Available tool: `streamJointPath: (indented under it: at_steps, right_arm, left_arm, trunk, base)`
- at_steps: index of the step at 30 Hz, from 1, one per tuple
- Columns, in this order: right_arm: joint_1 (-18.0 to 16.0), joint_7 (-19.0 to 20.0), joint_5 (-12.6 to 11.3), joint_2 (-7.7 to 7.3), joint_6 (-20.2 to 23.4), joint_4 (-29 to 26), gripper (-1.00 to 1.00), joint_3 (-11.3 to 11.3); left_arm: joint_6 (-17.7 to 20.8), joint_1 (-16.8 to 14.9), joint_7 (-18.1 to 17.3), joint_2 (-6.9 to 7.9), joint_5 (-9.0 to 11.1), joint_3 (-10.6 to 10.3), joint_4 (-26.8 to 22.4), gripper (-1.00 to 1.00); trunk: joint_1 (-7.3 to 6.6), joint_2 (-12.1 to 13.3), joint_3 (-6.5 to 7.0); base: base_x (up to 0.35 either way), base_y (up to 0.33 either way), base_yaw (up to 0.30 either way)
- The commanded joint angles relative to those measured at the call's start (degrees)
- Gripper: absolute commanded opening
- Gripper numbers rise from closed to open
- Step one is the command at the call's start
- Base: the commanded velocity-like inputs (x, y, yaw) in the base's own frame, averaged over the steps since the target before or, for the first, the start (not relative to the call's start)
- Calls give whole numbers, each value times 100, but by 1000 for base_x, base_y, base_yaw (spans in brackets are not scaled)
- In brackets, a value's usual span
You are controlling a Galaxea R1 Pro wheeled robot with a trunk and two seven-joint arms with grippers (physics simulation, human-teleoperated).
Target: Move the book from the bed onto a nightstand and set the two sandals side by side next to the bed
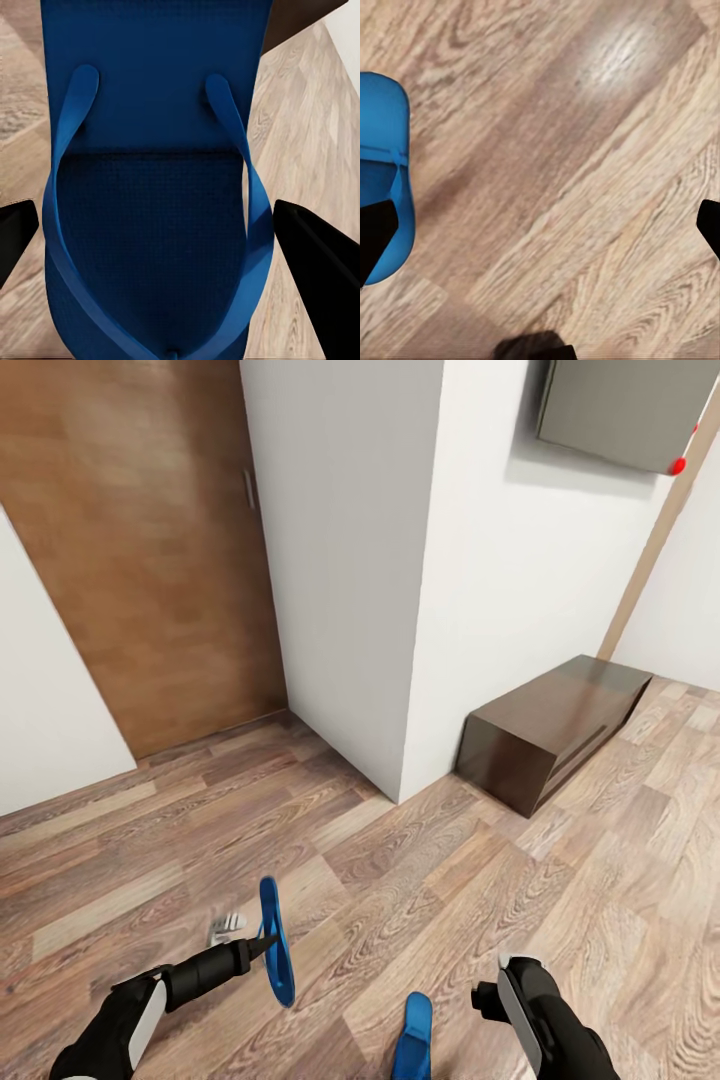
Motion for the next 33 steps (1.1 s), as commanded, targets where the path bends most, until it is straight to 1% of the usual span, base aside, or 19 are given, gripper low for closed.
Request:
streamJointPath:
  at_steps: [1,3,6,7,8,9,12,17,31,33]
  right_arm:
    - [-2,-37,-51,3,14,-6,100,-11]
    - [-2,-35,-53,-16,14,-5,100,-14]
    - [-2,-33,-81,-194,14,-5,100,-8]
    - [-2,-32,-92,-299,14,-5,100,5]
    - [-2,-32,-96,-347,16,-5,100,11]
    - [-2,-32,-103,-446,15,0,100,22]
    - [-2,-32,-106,-523,14,3,100,30]
    - [-2,-32,-98,-546,14,-2,100,33]
    - [-2,-33,-35,-550,6,-4,100,51]
    - [-2,-33,-35,-550,5,-4,100,50]
  left_arm:
    - [62,-3,-18,1,38,8,0,-100]
    - [62,-3,-20,-3,38,5,0,-100]
    - [62,-3,-22,-6,44,3,0,-100]
    - [63,-3,-27,-6,49,3,0,-100]
    - [64,-3,-29,-6,50,3,0,-100]
    - [65,-3,-34,-6,53,3,0,-100]
    - [66,-3,-37,-5,55,3,0,-100]
    - [66,-3,-31,-7,51,2,0,-100]
    - [66,-3,-39,2,56,6,0,-100]
    - [64,-3,-43,2,56,8,0,-100]
  trunk:
    - [1,-4,-28]
    - [6,-6,-72]
    - [14,-10,-139]
    - [16,-12,-161]
    - [19,-13,-183]
    - [22,-14,-205]
    - [29,-19,-271]
    - [42,-25,-382]
    - [78,-44,-692]
    - [78,-44,-692]
  base:
    - [0,0,0]
    - [0,0,0]
    - [0,0,0]
    - [0,0,0]
    - [0,0,0]
    - [0,0,0]
    - [0,0,0]
    - [0,0,0]
    - [0,0,0]
    - [0,0,0]
